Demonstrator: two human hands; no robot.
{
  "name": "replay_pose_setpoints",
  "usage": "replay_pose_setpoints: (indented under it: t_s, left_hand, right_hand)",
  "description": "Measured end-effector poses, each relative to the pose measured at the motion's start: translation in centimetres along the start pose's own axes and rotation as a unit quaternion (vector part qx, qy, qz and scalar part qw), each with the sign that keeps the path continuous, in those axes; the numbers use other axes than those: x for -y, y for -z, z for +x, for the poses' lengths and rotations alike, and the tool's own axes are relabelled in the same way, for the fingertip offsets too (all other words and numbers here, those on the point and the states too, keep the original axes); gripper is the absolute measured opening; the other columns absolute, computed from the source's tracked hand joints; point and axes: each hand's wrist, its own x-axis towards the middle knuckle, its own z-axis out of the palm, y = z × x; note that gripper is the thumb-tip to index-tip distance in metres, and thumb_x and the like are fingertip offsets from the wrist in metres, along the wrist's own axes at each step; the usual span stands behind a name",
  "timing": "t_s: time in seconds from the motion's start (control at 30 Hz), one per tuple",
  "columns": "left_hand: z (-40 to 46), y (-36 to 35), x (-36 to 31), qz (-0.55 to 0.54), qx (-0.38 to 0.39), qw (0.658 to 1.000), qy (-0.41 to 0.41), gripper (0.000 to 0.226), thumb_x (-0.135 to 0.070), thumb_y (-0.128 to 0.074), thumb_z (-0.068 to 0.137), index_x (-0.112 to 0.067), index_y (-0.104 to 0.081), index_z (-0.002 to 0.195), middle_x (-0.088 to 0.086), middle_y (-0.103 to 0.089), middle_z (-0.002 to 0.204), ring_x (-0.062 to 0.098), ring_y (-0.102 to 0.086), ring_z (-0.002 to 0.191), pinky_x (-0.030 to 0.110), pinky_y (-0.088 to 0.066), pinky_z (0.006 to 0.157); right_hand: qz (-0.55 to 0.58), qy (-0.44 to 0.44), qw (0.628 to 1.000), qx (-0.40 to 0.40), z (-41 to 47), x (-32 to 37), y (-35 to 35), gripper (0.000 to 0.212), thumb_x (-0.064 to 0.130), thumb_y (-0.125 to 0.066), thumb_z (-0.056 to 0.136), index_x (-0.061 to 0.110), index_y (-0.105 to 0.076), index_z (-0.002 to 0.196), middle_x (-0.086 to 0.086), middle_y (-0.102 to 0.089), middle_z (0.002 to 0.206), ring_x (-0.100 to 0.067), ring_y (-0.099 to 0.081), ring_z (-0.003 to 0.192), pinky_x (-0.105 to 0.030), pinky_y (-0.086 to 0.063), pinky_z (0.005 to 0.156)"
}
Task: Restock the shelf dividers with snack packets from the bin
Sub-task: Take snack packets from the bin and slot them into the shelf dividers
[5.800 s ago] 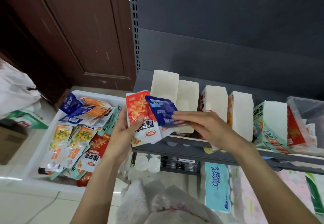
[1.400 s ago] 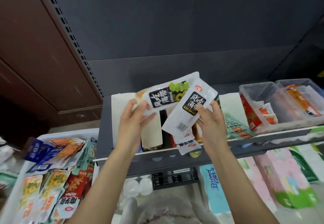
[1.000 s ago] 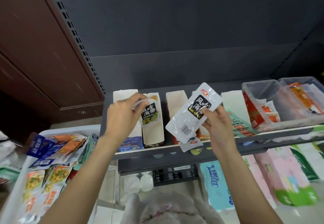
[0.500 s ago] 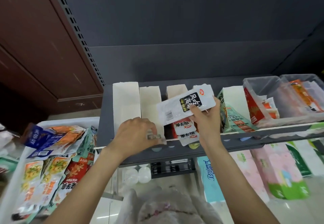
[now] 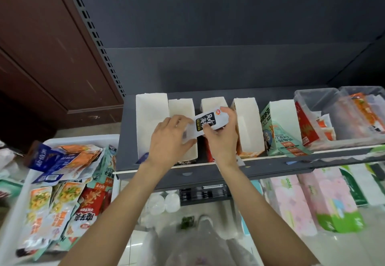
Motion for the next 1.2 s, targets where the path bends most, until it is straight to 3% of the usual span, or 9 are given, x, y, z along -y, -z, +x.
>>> replay_pose_setpoints:
  t_s: [0.13,0.2,0.4,0.57,0.67,0.77,0.87,1.0,1.2]
  left_hand:
    - [0.0,-0.4,0.5,-0.025,-0.049,0.998,-0.013,0.014,-0.017,-0.063,0.084,-0.017,-0.069,0.097,0.0,-0.069,0.086,0.027,-0.065,0.063,0.033,-0.053,0.052]
    - [0.1,-0.2,1.1,-0.031,-0.052,0.998,0.0,0.015,-0.013,-0.06,0.085,-0.014,-0.069,0.096,0.003,-0.069,0.081,0.03,-0.064,0.061,0.034,-0.052,0.05]
    - [-0.2,-0.1,1.7,-0.062,-0.018,0.998,-0.007,0.024,-0.005,-0.07,0.081,-0.011,-0.07,0.105,0.006,-0.072,0.098,0.028,-0.068,0.083,0.034,-0.053,0.075]
    - [-0.6,-0.9,2.7,0.031,-0.01,0.999,0.03,0.058,-0.013,-0.078,0.072,-0.012,-0.058,0.127,0.008,-0.062,0.122,0.031,-0.054,0.116,0.042,-0.039,0.099]
    - [-0.7,-0.7,3.6,0.033,0.015,0.998,0.045,0.056,-0.017,-0.073,0.078,-0.013,-0.055,0.131,0.006,-0.059,0.128,0.03,-0.048,0.122,0.04,-0.035,0.103]
    - [-0.6,-0.5,4.3,0.012,0.039,0.998,0.049,0.052,-0.016,-0.069,0.083,-0.015,-0.054,0.132,0.003,-0.056,0.132,0.028,-0.047,0.123,0.039,-0.034,0.103]
    - [-0.4,-0.3,4.7,-0.024,0.06,0.997,0.047,0.05,-0.011,-0.066,0.084,-0.015,-0.053,0.132,0.002,-0.052,0.134,0.026,-0.05,0.119,0.036,-0.038,0.102]
    - [-0.4,-0.2,5.1,-0.05,0.086,0.994,0.047,0.053,-0.004,-0.065,0.084,-0.016,-0.051,0.134,0.0,-0.047,0.138,0.028,-0.059,0.107,0.034,-0.044,0.096]
    - [-0.4,0.0,5.3,-0.066,0.103,0.992,0.041,0.045,-0.014,-0.06,0.09,-0.017,-0.051,0.134,-0.003,-0.042,0.141,0.024,-0.058,0.109,0.033,-0.042,0.099]
  right_hand:
    - [0.012,-0.005,0.999,0.039,-0.1,-0.5,0.3,0.047,0.033,-0.07,0.082,0.023,-0.042,0.118,-0.006,-0.061,0.096,-0.017,-0.064,0.088,-0.024,-0.055,0.078]
    - [0.011,-0.003,0.998,0.064,-0.1,-0.4,1.1,0.037,0.034,-0.062,0.089,0.025,-0.046,0.122,-0.01,-0.057,0.096,-0.017,-0.06,0.09,-0.018,-0.051,0.077]
    - [-0.166,0.142,0.969,0.112,0.9,-1.3,3.8,0.014,0.018,-0.063,0.09,0.016,-0.06,0.103,0.005,-0.05,0.123,-0.002,-0.052,0.108,-0.011,-0.047,0.081]
    - [-0.251,0.232,0.932,0.12,0.7,-1.0,3.6,0.011,0.02,-0.059,0.093,0.011,-0.059,0.1,0.009,-0.065,0.084,-0.003,-0.059,0.072,-0.008,-0.047,0.064]
    - [-0.308,0.26,0.906,0.13,0.5,-1.6,2.6,0.012,0.022,-0.056,0.094,0.012,-0.061,0.099,0.0,-0.069,0.079,-0.014,-0.064,0.065,-0.025,-0.054,0.059]
    - [-0.36,0.314,0.865,0.153,0.2,-2.3,1.5,0.007,0.014,-0.059,0.091,0.007,-0.061,0.09,-0.003,-0.066,0.072,-0.016,-0.059,0.055,-0.025,-0.05,0.049]
    - [-0.409,0.299,0.827,0.244,0.0,-2.9,0.9,0.009,0.001,-0.065,0.082,0.005,-0.059,0.086,-0.006,-0.064,0.072,-0.02,-0.058,0.052,-0.024,-0.044,0.045]
    - [-0.473,0.203,0.765,0.388,-0.4,-3.4,1.2,0.02,-0.006,-0.052,0.081,0.007,-0.056,0.096,-0.008,-0.064,0.09,-0.026,-0.061,0.076,-0.033,-0.048,0.063]
    - [-0.497,0.136,0.737,0.437,-0.9,-2.4,1.5,0.047,-0.014,-0.051,0.077,0.016,-0.054,0.114,-0.001,-0.056,0.117,-0.021,-0.058,0.095,-0.032,-0.05,0.073]
